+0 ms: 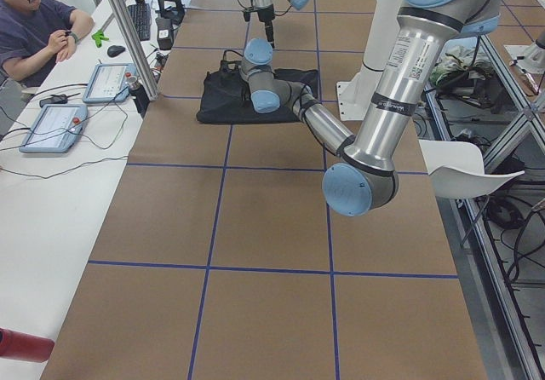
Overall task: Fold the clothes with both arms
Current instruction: 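Move the left gripper to the near corner while the right moves to the edge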
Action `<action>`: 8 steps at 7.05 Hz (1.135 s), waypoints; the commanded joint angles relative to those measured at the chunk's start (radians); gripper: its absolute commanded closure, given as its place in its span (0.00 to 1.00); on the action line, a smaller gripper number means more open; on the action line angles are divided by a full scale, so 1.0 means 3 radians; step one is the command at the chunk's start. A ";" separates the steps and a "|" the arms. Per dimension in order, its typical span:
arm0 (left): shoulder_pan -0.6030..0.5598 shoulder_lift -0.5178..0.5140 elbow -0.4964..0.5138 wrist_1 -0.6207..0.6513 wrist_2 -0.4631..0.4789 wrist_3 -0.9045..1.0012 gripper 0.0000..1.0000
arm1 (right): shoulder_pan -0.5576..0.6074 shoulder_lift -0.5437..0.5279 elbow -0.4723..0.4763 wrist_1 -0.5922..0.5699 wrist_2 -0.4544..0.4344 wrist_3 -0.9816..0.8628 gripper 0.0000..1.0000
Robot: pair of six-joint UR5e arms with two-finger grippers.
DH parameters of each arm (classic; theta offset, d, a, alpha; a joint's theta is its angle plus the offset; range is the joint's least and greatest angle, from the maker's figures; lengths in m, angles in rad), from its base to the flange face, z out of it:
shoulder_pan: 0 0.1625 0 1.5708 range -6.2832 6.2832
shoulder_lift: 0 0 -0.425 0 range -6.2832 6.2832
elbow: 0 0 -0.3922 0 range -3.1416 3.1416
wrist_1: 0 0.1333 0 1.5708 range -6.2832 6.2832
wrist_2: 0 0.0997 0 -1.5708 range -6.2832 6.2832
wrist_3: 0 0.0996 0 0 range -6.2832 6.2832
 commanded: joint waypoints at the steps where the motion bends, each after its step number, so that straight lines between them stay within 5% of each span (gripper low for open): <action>1: 0.0492 0.0345 -0.0123 -0.0677 0.0287 -0.0678 0.00 | 0.0000 -0.0119 0.0200 0.0349 0.0001 0.0100 0.00; 5: 0.1510 0.0489 -0.0134 -0.0673 0.0983 -0.1243 0.00 | -0.0010 -0.0794 0.0144 0.1980 -0.0004 0.0798 0.00; 8: 0.1829 0.0464 -0.0012 -0.0641 0.1108 -0.1459 0.00 | -0.0010 -0.0795 0.0057 0.2249 0.0011 0.1020 0.00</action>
